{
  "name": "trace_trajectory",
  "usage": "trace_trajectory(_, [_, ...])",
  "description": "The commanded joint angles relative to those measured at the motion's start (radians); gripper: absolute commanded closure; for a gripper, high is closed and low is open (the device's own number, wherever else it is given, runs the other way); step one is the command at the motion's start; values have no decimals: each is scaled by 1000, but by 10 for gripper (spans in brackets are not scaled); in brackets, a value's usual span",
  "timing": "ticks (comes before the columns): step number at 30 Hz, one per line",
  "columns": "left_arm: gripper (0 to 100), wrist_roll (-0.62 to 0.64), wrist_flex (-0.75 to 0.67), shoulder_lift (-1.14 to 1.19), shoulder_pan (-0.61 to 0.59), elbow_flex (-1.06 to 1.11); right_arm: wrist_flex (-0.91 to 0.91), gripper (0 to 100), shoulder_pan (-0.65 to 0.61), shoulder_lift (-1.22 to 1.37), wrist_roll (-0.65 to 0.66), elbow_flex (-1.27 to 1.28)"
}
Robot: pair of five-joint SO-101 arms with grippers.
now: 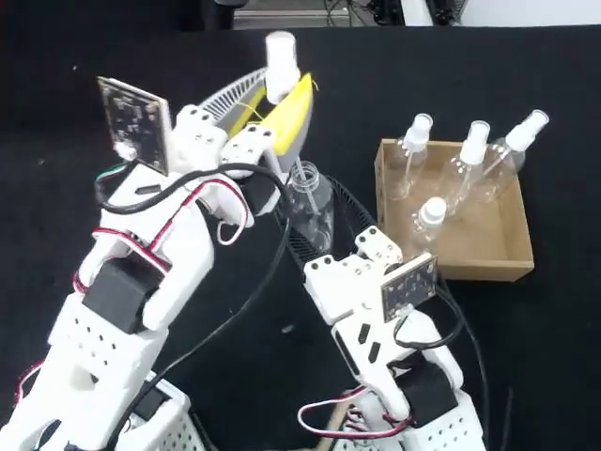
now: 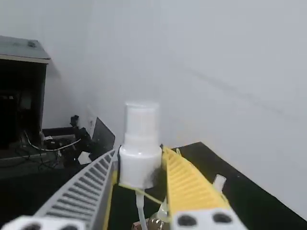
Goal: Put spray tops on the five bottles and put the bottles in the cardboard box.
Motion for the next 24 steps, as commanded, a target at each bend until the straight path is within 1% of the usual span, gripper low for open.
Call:
trace_trajectory(1, [934, -11, 9, -34, 59, 18, -35, 988, -8, -35, -5, -13])
trace_trajectory(4, [928, -12, 66, -60, 96, 30, -35, 988, -8, -35, -5, -13])
trace_trajectory(5, [910, -12, 78, -68, 101, 30, -35, 988, -8, -35, -5, -12])
trace_trajectory(9, [782, -12, 135, -104, 91, 27, -35, 988, -8, -35, -5, -12])
trace_trajectory(10, [763, -12, 158, -117, 91, 25, -35, 988, -8, -35, -5, -12])
trace_trajectory(13, [759, -12, 209, -153, 91, 22, -35, 988, -8, -35, -5, -12])
trace_trajectory(15, [759, -12, 215, -180, 90, 21, -35, 988, -8, -35, -5, -10])
trace_trajectory(17, [759, -32, 210, -203, 68, 16, -35, 988, -8, -35, -5, -10])
trace_trajectory(21, [759, -54, 160, -206, -15, 15, -35, 988, -8, -35, -5, -10])
trace_trajectory(24, [759, -54, 144, -170, -39, 24, -35, 988, -8, -35, -5, -13])
